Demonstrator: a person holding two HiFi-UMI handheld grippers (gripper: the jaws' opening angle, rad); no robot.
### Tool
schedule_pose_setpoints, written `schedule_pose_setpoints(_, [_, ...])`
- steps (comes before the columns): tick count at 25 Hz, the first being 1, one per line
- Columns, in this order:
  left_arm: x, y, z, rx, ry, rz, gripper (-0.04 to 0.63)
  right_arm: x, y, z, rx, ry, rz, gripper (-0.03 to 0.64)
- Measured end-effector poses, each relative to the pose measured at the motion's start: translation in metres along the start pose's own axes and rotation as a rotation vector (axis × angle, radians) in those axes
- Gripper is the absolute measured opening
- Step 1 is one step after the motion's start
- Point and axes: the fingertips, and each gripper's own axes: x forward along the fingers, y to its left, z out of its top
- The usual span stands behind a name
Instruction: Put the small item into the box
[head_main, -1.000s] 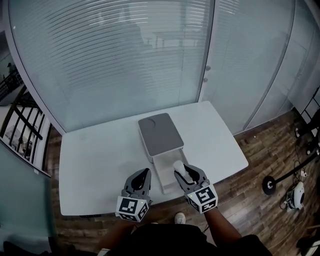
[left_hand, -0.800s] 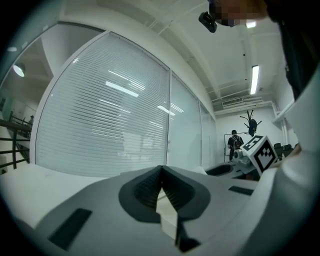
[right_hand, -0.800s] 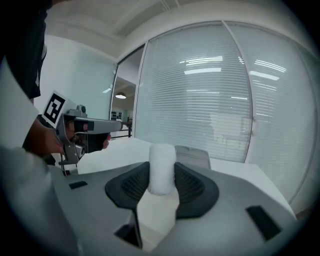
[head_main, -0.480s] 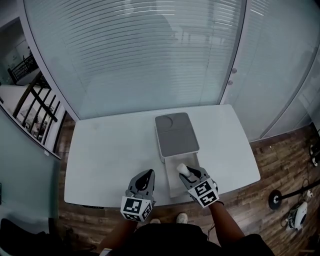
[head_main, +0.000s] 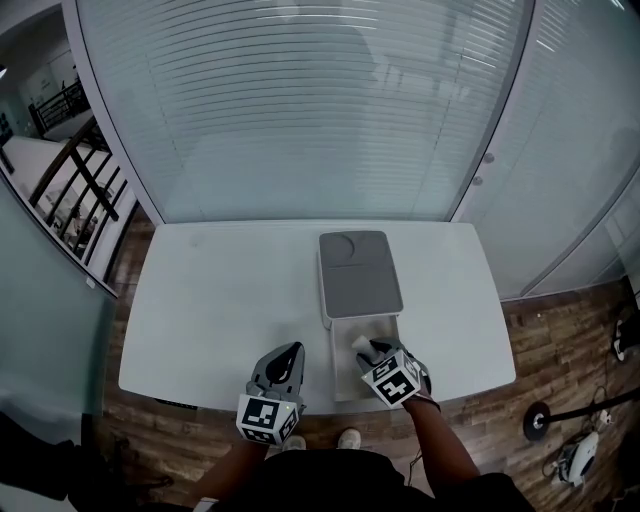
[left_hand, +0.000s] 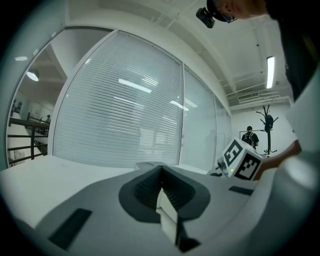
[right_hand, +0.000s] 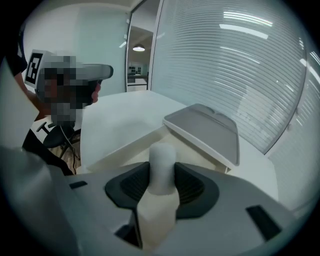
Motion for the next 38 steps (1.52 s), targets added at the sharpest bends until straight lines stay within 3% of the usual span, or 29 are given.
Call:
schedule_pose_setpoints(11, [-0.001,0.003,-0.002,0.001,-0.004,0.005,0.009,0.034,0.014,-0.017,-0.117,0.182,0.033,0.161])
schedule_pose_setpoints(18, [-0.005,0.009,-0.002,0.008,0.006,0.026,0.009,0.04,0.013,-0.011,-0.142,0.187,0.031,0.167])
schedule_pose_setpoints(25, [-0.007,0.009,-0.005,0.007,0.01,0.03,0.009,0.033,0.012,-0.004,-0.136,0.154,0.02,0.213])
schedule_pose_setpoints(30, [-0.004,0.004,-0.004,0.025,0.011,0.018,0.009,0.003,0.01,0.022,-0.034,0.022,0.031,0.224])
schedule_pose_setpoints(35, [-0.003,-0.002,0.0,0.05,0.008,0.0,0.009,-0.048,0.001,0.072,0.162,-0.316,0.045,0.186])
schedule_pose_setpoints(38, [-0.003,-0.003,0.005,0.081,-0.001,-0.005,0.009,-0.077,-0.005,0.094,0.204,-0.469,0.025,0.146])
